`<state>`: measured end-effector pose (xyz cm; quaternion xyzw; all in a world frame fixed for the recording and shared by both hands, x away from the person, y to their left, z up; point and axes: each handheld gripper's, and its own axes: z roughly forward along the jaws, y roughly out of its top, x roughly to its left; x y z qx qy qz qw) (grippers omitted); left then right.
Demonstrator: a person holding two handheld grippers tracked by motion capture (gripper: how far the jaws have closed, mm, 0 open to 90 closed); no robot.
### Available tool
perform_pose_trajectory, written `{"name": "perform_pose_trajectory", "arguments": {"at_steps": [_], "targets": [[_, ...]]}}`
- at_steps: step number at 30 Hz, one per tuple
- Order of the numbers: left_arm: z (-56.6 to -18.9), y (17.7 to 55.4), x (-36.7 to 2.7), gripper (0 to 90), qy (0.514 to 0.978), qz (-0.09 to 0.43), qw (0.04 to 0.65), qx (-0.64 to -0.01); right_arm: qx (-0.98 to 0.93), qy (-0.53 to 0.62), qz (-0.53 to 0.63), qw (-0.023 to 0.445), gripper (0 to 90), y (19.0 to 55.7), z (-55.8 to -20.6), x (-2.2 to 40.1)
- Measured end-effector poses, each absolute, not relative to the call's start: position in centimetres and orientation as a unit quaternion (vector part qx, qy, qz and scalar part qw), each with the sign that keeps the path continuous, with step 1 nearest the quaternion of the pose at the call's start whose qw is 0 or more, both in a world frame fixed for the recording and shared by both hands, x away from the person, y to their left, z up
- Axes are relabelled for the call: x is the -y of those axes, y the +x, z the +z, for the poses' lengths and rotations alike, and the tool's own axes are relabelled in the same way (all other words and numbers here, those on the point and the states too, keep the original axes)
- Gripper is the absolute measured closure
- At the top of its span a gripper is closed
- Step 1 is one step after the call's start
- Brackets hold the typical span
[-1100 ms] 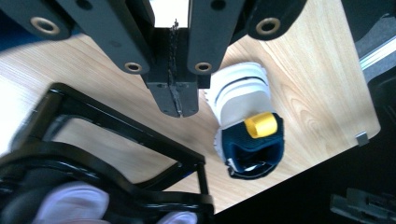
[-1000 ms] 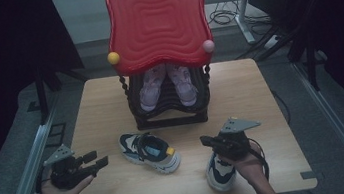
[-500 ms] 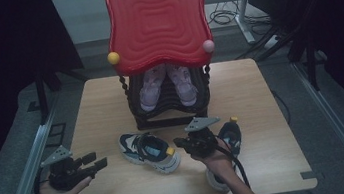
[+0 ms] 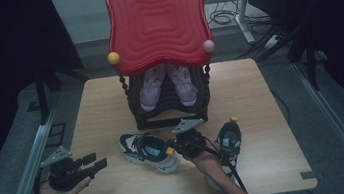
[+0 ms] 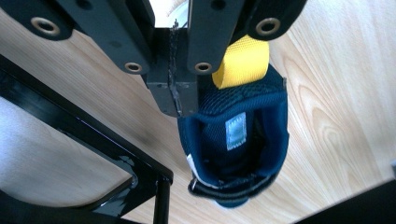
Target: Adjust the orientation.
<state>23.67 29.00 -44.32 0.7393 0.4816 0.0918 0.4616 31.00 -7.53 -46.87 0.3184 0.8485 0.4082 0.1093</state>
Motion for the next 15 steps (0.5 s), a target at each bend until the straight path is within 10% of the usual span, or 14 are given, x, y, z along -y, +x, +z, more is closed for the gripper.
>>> {"name": "perform_pose_trajectory", "arguments": {"at_steps": [15], "targets": [[-44.6,23.7,-28.9,43.4,0.740,0.086,0.460,-0.483,-0.864,0.284,0.404,0.100,89.8,28.7,-47.2,5.8]]}}
